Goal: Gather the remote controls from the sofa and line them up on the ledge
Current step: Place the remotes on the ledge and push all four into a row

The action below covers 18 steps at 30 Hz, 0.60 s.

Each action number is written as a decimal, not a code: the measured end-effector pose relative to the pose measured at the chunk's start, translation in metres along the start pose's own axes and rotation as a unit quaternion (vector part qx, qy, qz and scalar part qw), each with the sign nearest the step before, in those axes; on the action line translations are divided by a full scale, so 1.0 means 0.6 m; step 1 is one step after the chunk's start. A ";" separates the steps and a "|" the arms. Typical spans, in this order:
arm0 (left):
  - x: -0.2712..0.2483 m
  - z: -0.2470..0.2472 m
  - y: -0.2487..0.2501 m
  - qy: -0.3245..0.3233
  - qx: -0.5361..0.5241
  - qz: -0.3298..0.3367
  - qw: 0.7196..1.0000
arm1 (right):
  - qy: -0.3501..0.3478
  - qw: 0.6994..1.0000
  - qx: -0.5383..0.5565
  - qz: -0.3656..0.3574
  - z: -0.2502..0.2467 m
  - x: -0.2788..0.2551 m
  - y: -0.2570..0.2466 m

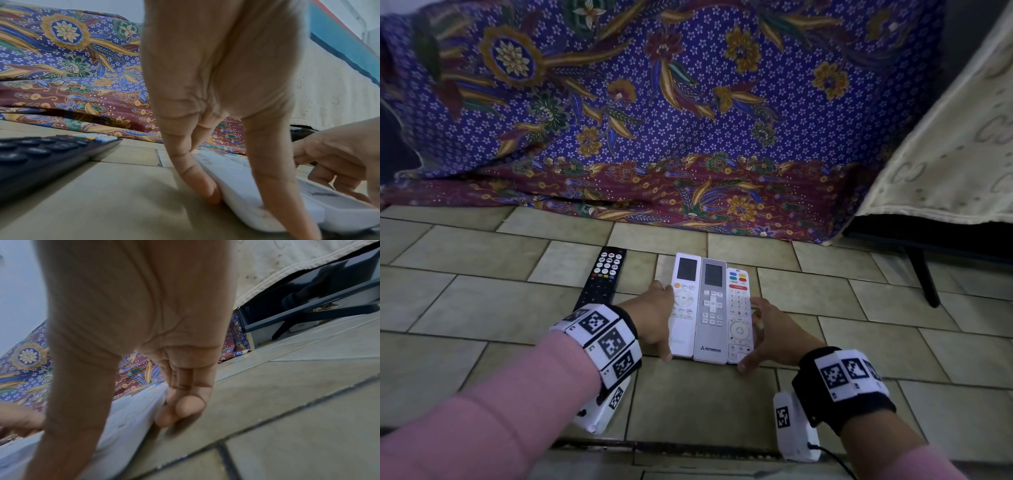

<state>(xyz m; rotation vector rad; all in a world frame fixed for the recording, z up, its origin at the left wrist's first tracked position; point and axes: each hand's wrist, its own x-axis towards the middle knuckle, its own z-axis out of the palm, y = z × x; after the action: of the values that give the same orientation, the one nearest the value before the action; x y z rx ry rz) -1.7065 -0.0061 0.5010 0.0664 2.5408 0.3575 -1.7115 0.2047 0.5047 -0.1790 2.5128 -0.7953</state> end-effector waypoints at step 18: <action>-0.059 -0.038 -0.135 0.047 -0.015 -0.152 0.987 | 0.009 0.999 -0.036 -0.019 -0.002 0.006 0.006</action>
<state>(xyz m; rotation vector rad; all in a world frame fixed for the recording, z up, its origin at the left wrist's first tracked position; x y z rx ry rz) -1.6867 -0.0939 0.5166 -0.3532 2.5854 0.2835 -1.7154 0.2070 0.5021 -0.2467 2.5641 -0.7249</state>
